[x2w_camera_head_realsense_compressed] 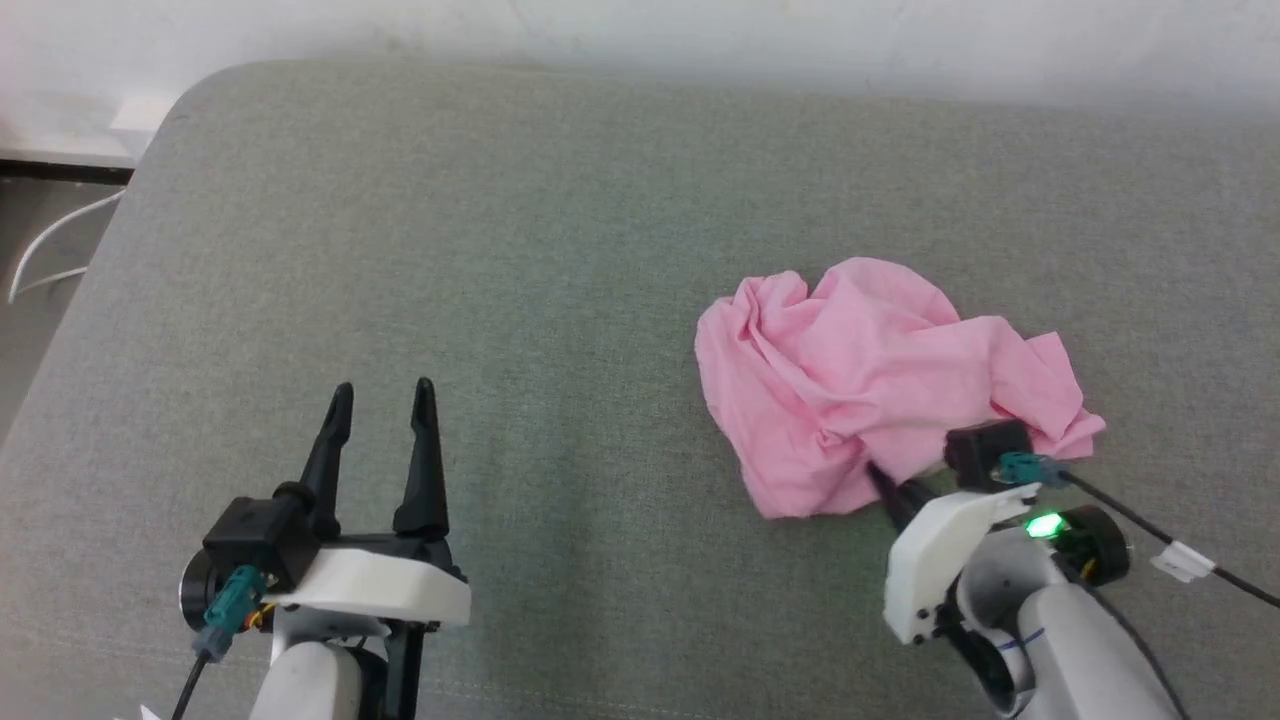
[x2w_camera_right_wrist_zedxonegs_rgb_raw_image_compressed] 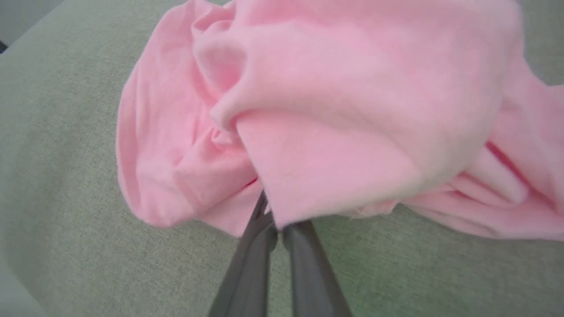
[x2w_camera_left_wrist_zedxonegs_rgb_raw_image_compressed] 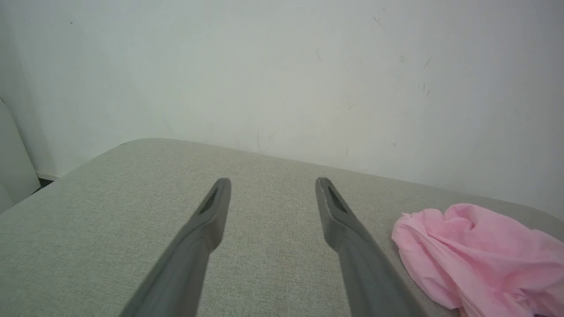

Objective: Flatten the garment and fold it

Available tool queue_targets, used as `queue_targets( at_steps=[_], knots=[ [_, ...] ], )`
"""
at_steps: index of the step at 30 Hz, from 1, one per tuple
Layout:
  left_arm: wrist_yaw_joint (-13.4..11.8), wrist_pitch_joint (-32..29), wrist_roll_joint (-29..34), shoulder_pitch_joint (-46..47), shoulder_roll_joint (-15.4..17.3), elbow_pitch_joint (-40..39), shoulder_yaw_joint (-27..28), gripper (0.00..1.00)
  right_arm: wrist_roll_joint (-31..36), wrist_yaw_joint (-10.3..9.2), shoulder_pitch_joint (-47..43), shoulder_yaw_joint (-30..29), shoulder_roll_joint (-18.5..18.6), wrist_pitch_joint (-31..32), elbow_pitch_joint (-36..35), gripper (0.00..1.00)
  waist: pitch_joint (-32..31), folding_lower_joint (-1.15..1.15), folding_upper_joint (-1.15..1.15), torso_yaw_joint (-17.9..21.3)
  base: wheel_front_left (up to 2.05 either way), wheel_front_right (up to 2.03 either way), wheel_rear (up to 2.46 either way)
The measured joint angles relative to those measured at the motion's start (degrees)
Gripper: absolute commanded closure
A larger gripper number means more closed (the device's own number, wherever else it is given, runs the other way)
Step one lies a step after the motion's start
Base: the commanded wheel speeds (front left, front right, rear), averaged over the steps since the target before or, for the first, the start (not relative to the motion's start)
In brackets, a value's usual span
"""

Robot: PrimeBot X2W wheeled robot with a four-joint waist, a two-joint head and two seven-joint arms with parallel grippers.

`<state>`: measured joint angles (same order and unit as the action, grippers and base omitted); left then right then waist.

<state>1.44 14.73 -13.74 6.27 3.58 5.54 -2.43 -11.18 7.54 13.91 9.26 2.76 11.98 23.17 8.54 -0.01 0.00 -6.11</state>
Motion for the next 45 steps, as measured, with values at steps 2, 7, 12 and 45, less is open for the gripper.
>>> queue_targets(
  at_steps=[2,7,12,45],
  knots=[
    [0.1,0.0,0.2,0.0,-0.1,0.4,0.5,0.0,1.8,0.01,0.0,-2.5,-0.1,-0.5,-0.2,1.0,-0.1,0.0,0.0,0.0,0.0,0.0,0.0],
    [0.9,0.0,0.2,-0.1,-0.4,1.3,0.9,0.0,10.3,0.01,-1.6,-13.6,-0.1,1.0,-4.8,1.0,-1.5,0.01,0.0,0.5,0.0,0.0,0.0],
    [1.5,0.0,0.5,-0.3,-0.4,1.8,1.1,0.0,17.8,0.01,-3.1,-24.6,0.0,3.1,-10.2,0.64,-2.5,0.01,0.0,1.9,0.0,0.0,0.0],
    [1.7,-19.9,-18.9,22.7,-0.7,28.2,-42.8,0.0,1.8,0.0,-9.3,-18.0,0.2,-16.2,-15.9,0.0,1.3,0.01,0.0,17.5,0.0,0.0,0.0]
  ],
)
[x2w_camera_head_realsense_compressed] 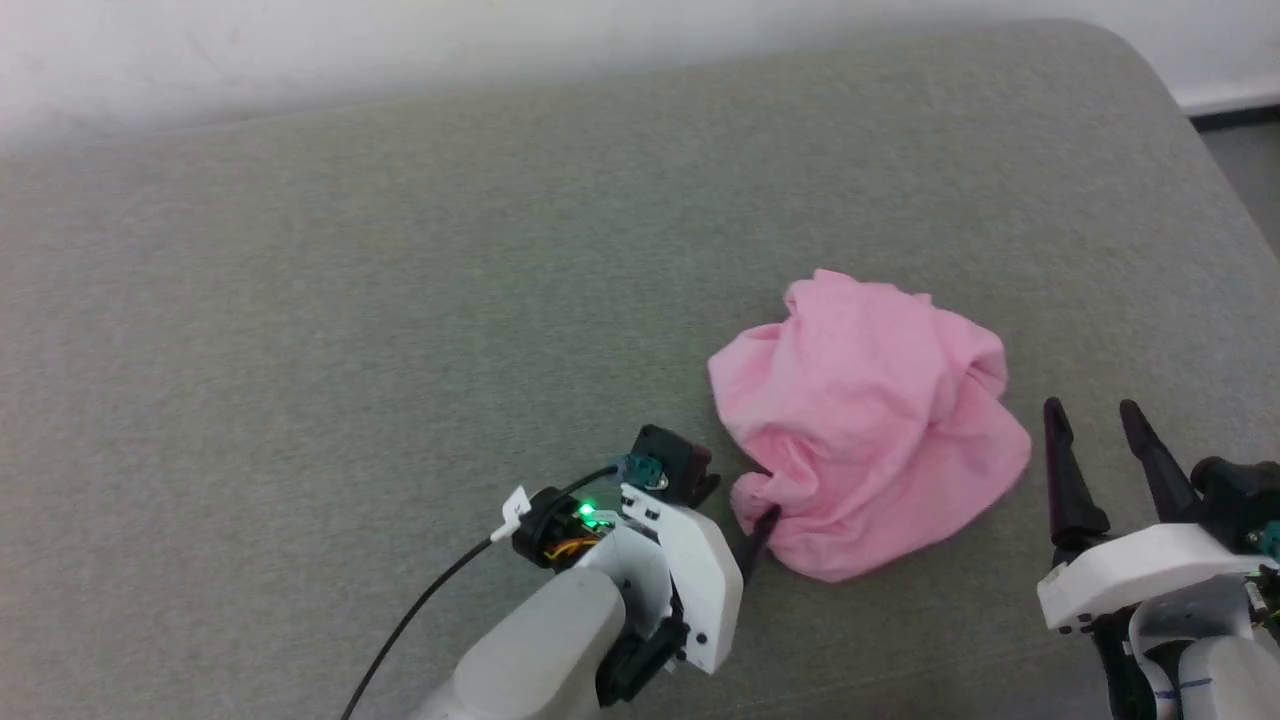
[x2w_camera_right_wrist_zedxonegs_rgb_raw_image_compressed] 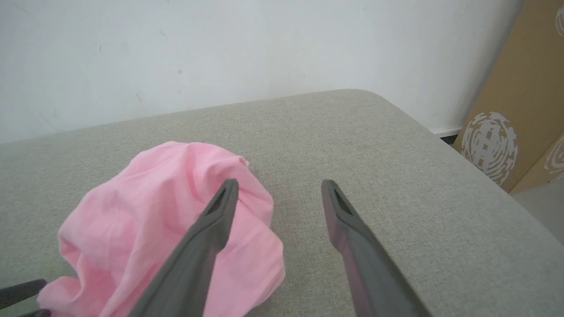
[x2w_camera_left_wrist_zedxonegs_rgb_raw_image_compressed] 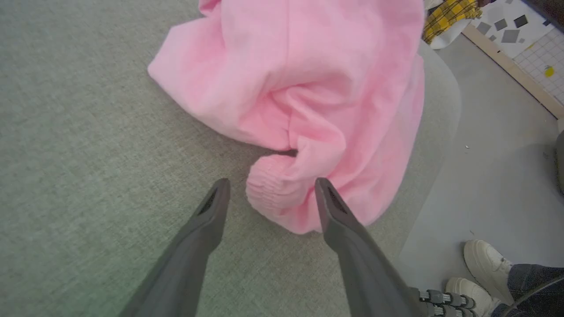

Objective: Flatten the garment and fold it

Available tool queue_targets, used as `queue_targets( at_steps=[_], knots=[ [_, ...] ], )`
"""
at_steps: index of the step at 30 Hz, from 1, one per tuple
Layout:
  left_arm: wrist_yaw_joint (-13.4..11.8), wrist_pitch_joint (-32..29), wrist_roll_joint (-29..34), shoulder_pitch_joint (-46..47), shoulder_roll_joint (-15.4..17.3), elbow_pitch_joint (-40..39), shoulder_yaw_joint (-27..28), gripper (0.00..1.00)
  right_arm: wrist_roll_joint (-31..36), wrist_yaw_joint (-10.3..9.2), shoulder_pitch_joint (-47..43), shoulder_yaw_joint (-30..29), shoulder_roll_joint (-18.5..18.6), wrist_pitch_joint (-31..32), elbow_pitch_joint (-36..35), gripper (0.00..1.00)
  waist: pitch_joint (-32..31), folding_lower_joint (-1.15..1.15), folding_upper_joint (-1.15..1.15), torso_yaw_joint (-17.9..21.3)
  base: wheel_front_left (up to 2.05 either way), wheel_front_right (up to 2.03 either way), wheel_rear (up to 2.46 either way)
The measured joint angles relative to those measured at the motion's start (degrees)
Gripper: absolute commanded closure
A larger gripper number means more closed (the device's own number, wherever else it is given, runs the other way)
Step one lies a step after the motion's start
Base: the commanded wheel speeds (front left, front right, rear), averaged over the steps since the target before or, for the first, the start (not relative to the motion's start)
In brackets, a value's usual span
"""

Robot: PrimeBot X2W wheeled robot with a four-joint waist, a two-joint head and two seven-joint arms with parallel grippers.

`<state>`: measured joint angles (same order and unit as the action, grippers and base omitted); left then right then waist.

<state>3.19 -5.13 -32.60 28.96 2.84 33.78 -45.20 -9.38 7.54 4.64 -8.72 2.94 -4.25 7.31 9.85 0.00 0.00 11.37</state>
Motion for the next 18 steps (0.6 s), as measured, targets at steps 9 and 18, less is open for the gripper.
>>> queue_targets(
  at_steps=[9,18],
  knots=[
    [-4.1,-5.4,-3.7,4.8,-0.1,4.3,-3.4,1.0,-1.7,0.0,0.4,1.6,0.0,-1.9,2.7,0.0,2.6,0.0,0.0,3.8,0.0,0.0,0.0],
    [-10.9,8.8,-8.1,4.4,1.4,3.8,6.2,1.0,-1.2,0.0,1.0,1.2,0.0,-2.3,2.7,0.0,2.4,0.0,0.0,0.3,0.0,0.0,0.0]
  ],
)
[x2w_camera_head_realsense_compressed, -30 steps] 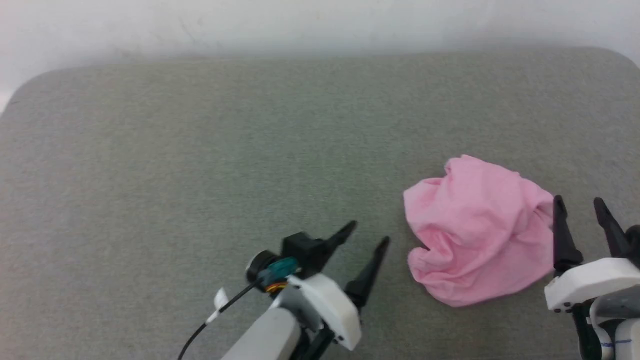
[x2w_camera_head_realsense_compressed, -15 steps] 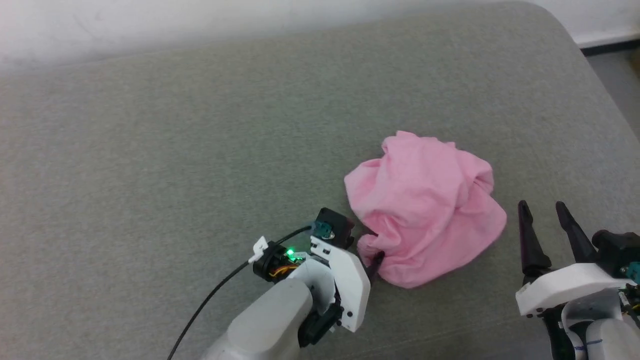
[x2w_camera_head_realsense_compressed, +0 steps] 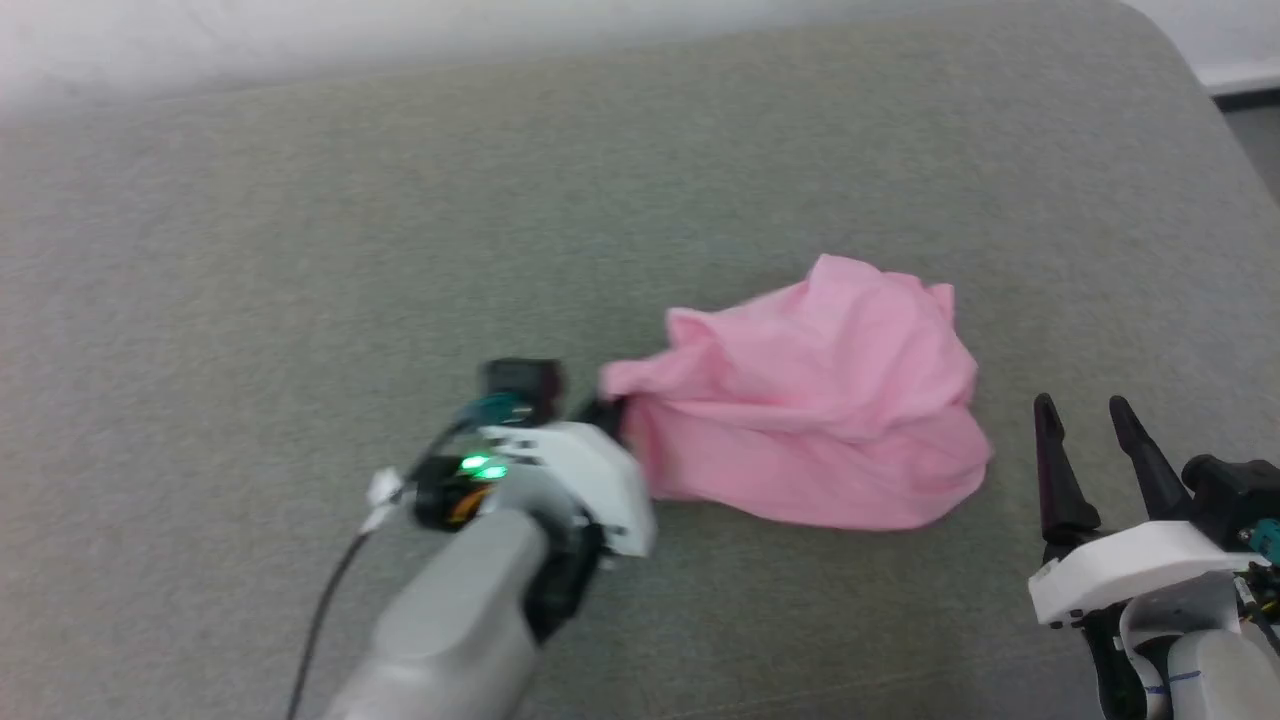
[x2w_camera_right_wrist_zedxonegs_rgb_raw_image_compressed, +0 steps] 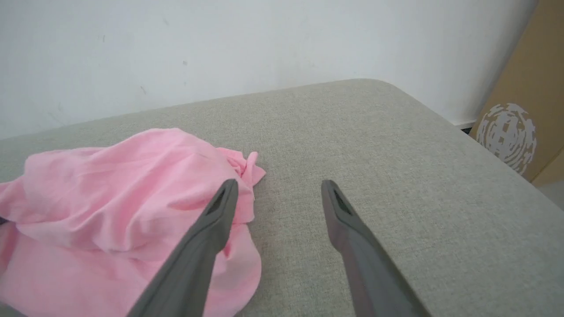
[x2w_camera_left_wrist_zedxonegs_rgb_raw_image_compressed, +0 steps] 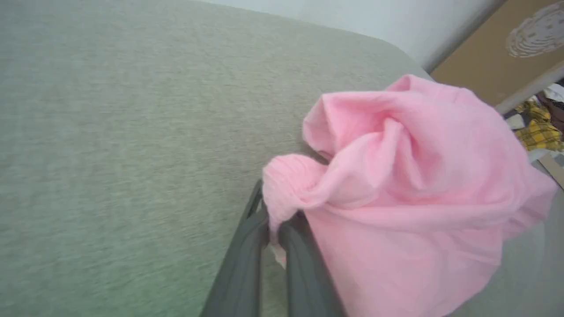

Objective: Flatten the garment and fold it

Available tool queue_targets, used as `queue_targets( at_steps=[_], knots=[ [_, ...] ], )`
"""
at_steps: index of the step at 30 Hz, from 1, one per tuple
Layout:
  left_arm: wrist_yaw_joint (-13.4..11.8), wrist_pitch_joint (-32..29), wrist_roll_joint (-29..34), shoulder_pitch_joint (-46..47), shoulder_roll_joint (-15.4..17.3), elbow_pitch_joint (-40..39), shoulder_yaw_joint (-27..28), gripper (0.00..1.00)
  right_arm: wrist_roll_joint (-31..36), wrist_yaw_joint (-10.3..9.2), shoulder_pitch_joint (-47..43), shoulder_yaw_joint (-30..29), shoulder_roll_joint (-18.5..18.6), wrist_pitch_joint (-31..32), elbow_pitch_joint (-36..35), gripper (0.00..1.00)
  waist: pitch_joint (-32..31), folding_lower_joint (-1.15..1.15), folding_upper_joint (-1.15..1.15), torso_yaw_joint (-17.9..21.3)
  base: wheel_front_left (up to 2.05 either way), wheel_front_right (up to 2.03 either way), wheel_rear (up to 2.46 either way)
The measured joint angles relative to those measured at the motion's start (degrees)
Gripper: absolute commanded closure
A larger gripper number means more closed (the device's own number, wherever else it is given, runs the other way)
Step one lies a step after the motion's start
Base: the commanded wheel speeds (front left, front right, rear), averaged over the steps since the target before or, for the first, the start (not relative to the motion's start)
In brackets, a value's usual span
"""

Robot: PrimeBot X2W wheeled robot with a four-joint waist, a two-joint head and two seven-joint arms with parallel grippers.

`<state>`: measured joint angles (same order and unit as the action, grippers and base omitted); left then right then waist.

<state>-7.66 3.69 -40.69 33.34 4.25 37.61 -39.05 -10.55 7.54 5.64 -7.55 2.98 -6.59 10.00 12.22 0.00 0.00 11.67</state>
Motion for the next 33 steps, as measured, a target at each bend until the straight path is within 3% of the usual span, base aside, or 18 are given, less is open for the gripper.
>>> queue_targets(
  at_steps=[9,14,15,16,17,24,28,33],
  knots=[
    [-8.2,5.6,-5.4,-8.5,9.4,-4.8,11.6,1.0,1.0,0.0,-0.3,1.1,0.0,1.8,-1.8,0.0,-2.3,0.0,0.0,-7.0,0.0,0.0,0.0],
    [-12.5,5.6,-7.0,-13.7,12.2,-6.8,14.9,1.0,1.2,0.0,-0.8,2.5,0.0,3.4,-2.6,0.0,-3.5,0.01,0.0,-10.5,0.0,0.0,0.0],
    [-12.7,5.6,-7.5,-14.5,12.3,-7.3,15.3,0.78,1.3,0.0,-1.0,3.1,0.0,3.7,-2.8,0.0,-3.7,0.01,0.0,-11.2,0.0,0.0,0.0],
    [-12.5,5.7,-8.0,-15.3,12.2,-8.0,15.5,0.22,1.5,0.0,-1.2,3.8,0.0,4.1,-3.0,0.0,-3.9,0.01,0.0,-11.7,0.0,0.0,0.0],
    [-11.9,6.0,-8.6,-15.9,12.1,-9.0,15.6,0.0,1.5,0.0,-1.4,4.6,0.0,4.6,-3.3,0.0,-4.1,0.01,0.0,-12.2,0.0,0.0,0.0],
    [-7.4,10.6,-7.7,-20.2,11.7,-16.3,17.5,0.0,1.1,0.0,-3.7,15.5,0.0,11.7,-5.9,0.0,-5.6,0.01,0.0,-14.5,0.0,0.0,0.0],
    [-6.8,11.0,-0.3,-22.5,10.9,-23.1,22.6,0.0,0.5,0.01,-5.0,21.5,1.2,18.6,-6.4,0.0,-5.5,0.01,0.0,-15.5,0.0,0.0,0.0],
    [-3.8,11.0,8.4,-24.9,6.1,-29.4,28.9,0.0,1.6,-0.01,-4.8,22.3,1.9,26.0,-4.8,0.0,-4.3,0.01,0.0,-16.5,0.0,0.0,0.0]
  ],
)
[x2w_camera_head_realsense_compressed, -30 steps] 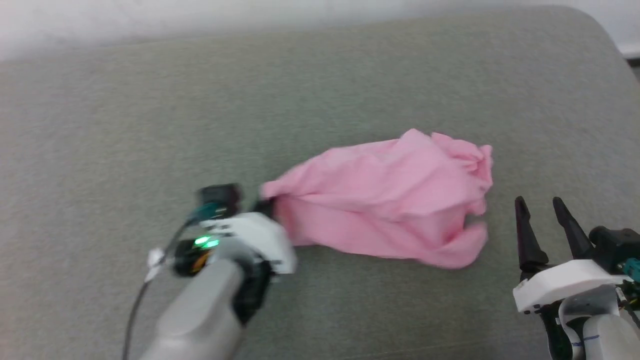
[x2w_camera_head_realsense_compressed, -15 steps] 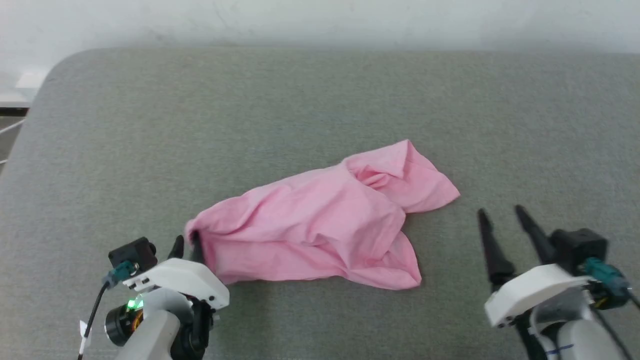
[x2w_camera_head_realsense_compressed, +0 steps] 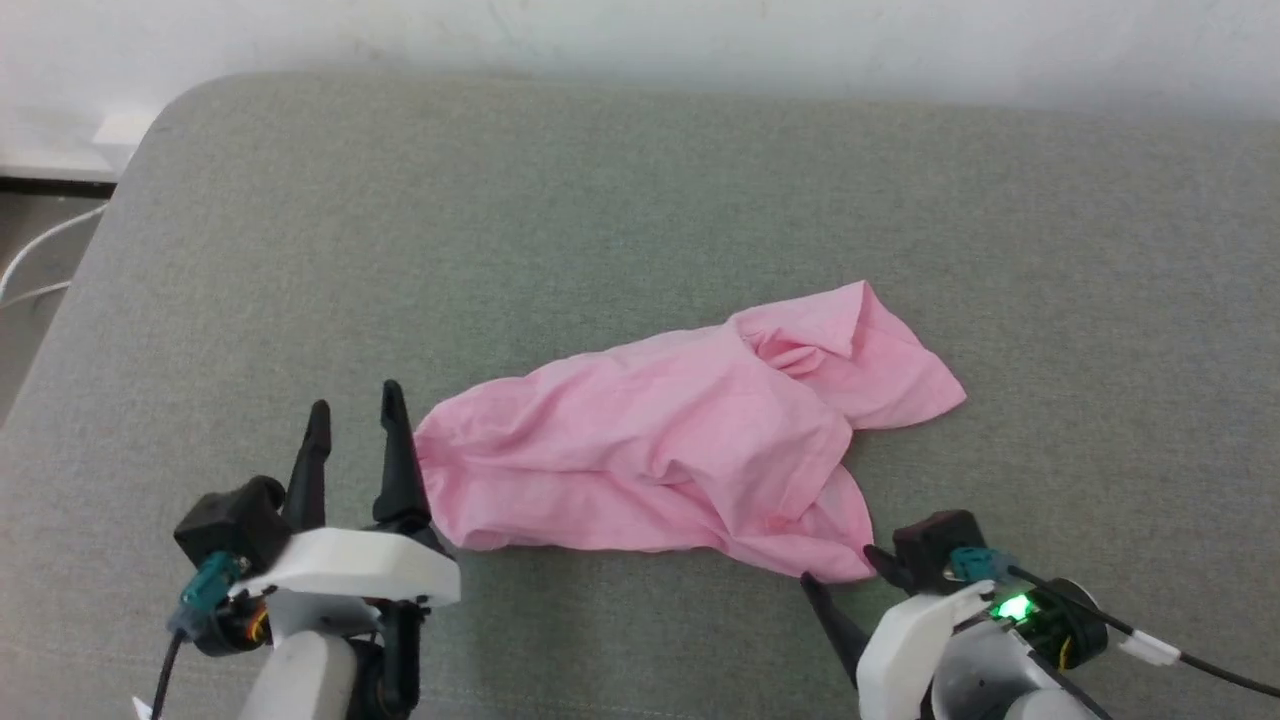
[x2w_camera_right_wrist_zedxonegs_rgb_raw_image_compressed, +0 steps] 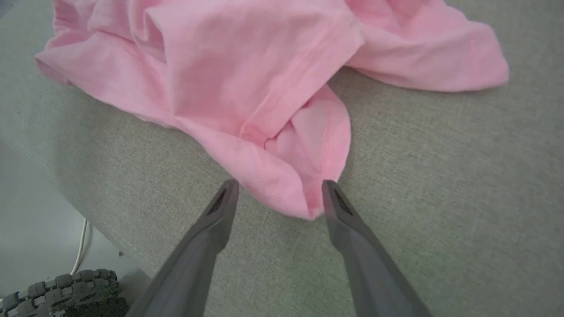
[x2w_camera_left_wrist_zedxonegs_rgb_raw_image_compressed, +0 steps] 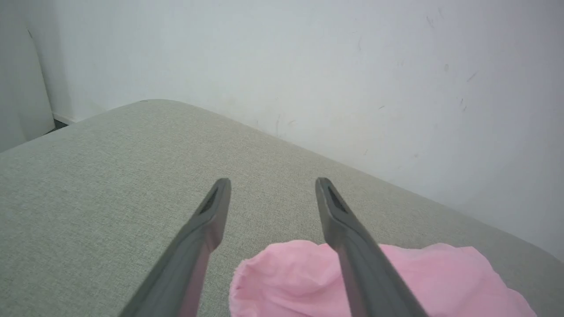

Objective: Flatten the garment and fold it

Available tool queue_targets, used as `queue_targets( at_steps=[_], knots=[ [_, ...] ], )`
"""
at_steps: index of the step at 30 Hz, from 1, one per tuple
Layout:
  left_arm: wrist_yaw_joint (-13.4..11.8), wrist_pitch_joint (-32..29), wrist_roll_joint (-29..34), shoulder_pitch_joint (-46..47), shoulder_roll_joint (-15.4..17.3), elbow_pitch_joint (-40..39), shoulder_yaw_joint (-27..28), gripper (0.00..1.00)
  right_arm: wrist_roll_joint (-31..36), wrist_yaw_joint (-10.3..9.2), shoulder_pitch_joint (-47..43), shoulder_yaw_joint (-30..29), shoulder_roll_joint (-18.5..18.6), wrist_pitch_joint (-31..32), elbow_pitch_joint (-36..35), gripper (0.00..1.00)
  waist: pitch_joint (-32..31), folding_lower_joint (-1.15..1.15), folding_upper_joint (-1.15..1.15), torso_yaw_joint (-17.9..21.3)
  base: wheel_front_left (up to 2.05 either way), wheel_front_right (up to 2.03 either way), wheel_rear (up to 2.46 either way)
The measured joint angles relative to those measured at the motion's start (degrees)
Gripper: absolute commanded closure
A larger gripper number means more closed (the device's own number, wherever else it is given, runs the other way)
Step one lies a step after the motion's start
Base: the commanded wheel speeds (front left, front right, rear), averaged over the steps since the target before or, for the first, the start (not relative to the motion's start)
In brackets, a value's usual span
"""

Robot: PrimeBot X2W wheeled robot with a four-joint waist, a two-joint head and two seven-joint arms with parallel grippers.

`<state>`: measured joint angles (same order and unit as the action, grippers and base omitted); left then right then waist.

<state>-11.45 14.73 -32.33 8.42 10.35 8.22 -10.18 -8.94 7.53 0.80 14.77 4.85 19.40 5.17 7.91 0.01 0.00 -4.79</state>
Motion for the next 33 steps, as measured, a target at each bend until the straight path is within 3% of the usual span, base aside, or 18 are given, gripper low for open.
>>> queue_targets(
  at_steps=[4,5,7,13,22,25,26,27,28,33],
  knots=[
    [2.4,0.0,4.0,-0.5,-3.3,-0.9,2.5,0.0,0.3,0.0,1.8,2.0,0.3,2.5,1.7,0.02,1.3,0.0,0.0,-0.7,0.0,0.0,0.0],
    [2.9,0.0,4.6,-0.5,-3.8,-0.8,3.0,0.0,0.3,0.01,2.5,2.2,0.2,2.7,2.2,0.56,1.6,-0.01,0.0,-0.9,0.0,0.0,0.0],
    [4.0,0.0,5.5,-0.4,-4.5,-0.3,4.0,0.0,0.3,0.0,3.9,2.8,0.4,2.8,3.2,1.0,2.2,-0.01,0.0,-1.2,0.0,0.0,0.0],
    [6.5,0.0,7.7,-0.4,-5.9,1.4,6.4,0.0,-0.5,0.01,5.0,-0.6,0.1,2.6,4.3,1.0,3.1,-0.01,0.0,-1.5,0.0,0.0,0.0],
    [8.5,0.0,9.1,-0.4,-6.9,3.2,8.0,0.0,2.7,0.01,2.7,-24.0,-1.4,-0.8,0.5,1.0,2.3,-0.01,0.0,-0.8,0.0,0.0,0.0],
    [9.3,0.0,9.3,-0.3,-7.0,4.1,7.9,0.0,4.5,0.01,1.4,-29.2,-1.6,-0.5,0.6,1.0,2.1,-0.01,0.0,-0.2,0.0,0.0,0.0],
    [9.5,0.0,9.4,-0.3,-7.1,4.4,7.7,0.0,4.5,0.01,1.2,-30.2,-1.6,-0.4,0.7,0.82,2.1,-0.01,0.0,0.0,0.0,0.0,0.0],
    [9.9,0.0,9.6,-0.3,-7.1,4.9,7.4,0.0,4.1,0.01,1.2,-30.7,-1.6,-0.5,1.0,0.27,2.0,-0.01,0.0,0.2,0.0,0.0,0.0],
    [10.0,0.0,9.9,-0.2,-7.1,5.2,7.1,0.0,3.6,0.02,1.2,-31.2,-1.7,-0.8,1.5,0.0,1.9,-0.01,0.0,0.4,0.0,0.0,0.0],
    [12.7,0.0,11.9,0.7,-7.1,6.9,3.0,0.0,1.6,0.01,1.0,-31.6,-1.8,-4.9,2.3,0.0,1.2,-0.01,0.0,1.3,0.0,0.0,0.0]
  ],
)
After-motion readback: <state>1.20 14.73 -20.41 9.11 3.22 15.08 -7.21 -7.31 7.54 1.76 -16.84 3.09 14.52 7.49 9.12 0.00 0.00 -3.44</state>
